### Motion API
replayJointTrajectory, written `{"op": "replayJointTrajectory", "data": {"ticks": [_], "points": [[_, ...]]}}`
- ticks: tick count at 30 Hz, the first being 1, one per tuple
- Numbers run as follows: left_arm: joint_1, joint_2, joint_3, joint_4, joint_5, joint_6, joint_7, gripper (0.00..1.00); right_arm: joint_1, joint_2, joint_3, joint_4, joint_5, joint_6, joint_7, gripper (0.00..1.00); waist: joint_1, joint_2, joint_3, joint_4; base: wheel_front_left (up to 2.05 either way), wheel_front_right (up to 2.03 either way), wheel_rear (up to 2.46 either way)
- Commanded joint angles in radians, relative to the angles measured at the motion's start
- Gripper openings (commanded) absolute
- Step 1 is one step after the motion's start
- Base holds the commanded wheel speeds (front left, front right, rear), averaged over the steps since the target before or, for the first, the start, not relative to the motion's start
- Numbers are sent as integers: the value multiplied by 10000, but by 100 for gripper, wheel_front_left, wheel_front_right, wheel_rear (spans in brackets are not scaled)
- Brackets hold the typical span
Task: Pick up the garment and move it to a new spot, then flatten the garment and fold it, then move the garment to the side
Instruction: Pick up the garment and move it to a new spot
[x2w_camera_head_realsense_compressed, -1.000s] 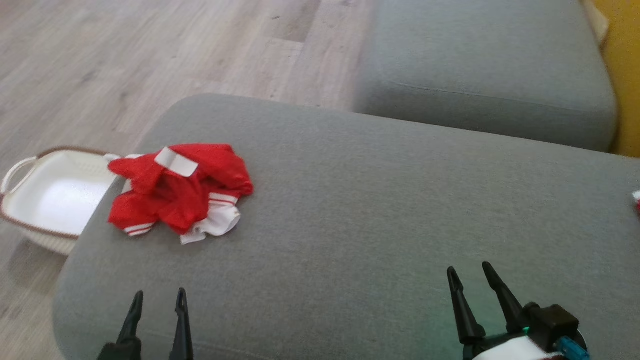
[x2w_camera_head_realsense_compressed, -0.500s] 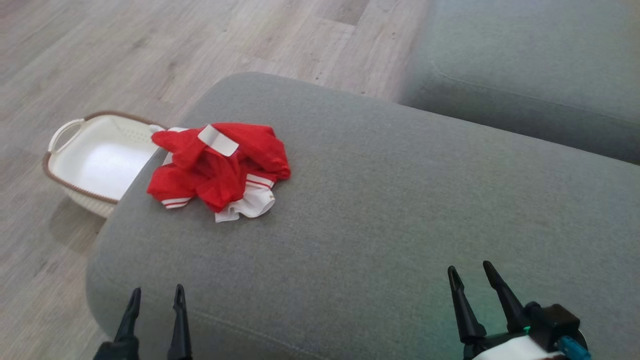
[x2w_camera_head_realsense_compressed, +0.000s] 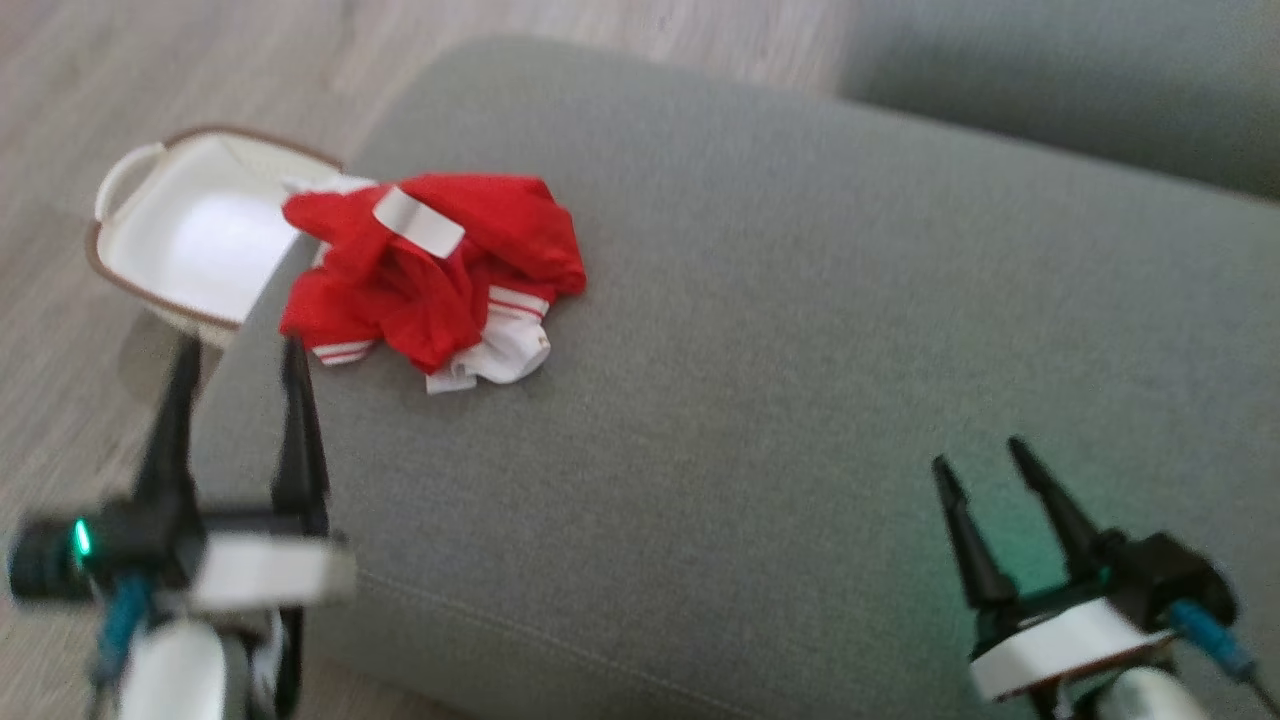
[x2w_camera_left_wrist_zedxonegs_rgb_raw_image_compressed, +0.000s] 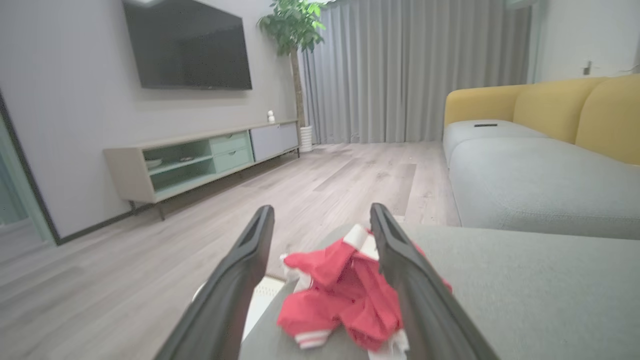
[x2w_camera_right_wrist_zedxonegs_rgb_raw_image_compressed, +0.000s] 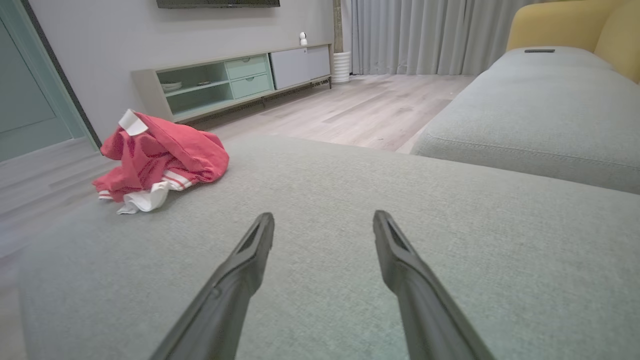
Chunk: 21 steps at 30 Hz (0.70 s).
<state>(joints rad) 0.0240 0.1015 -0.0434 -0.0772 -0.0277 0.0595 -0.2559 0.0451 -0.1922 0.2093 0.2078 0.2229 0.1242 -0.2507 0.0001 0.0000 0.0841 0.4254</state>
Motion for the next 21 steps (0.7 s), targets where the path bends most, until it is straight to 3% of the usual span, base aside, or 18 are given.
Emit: {"op": "replayJointTrajectory", "data": {"ticks": [1, 5, 13, 21], "points": [[-738, 183, 461, -245, -29, -95, -59, 100, -400, -346, 156, -355, -72, 65, -111, 100, -1, 0, 700, -110, 0, 0, 0], [-2518, 445, 693, 1210, -355, -338, 40, 100, -682, -1052, 80, -566, -70, 65, -111, 100, -1, 0, 1566, -178, 0, 0, 0], [-6265, 925, 1251, 5272, -1248, -514, 2043, 100, -1400, -2270, -35, -1163, 33, 65, -111, 100, -1, 0, 3111, -414, 0, 0, 0], [-8181, 1005, 1701, 8980, -2352, -1014, 3332, 100, -1873, -2950, -165, -1546, 116, 65, -111, 100, -1, 0, 3956, -721, 0, 0, 0]]}}
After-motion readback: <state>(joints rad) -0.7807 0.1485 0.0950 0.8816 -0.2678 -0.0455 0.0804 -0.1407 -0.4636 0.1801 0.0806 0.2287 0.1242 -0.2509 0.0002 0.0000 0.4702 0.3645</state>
